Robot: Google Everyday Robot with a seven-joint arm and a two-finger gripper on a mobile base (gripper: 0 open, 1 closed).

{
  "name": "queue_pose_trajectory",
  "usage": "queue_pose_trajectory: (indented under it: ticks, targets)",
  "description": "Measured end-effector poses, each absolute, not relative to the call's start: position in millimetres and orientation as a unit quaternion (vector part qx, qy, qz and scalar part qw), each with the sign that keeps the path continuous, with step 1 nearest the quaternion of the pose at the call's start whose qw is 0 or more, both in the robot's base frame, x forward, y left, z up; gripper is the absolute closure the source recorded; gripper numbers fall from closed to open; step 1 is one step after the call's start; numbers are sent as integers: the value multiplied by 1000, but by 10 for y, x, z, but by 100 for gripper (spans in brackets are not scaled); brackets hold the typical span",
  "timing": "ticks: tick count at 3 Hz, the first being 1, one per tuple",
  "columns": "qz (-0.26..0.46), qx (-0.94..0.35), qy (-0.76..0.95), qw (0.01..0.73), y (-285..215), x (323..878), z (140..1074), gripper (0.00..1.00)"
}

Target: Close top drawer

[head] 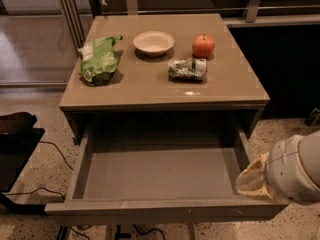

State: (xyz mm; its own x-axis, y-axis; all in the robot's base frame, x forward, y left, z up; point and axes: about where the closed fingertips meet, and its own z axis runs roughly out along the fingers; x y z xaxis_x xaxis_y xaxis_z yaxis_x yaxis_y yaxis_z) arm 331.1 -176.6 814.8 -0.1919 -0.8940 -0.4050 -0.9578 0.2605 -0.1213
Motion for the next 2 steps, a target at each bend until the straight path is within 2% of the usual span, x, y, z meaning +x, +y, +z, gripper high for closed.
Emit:
queue_pose_trajectory:
  ticks: [2]
  targets:
    - [142, -579, 773, 218, -1514, 3080, 7155, 100]
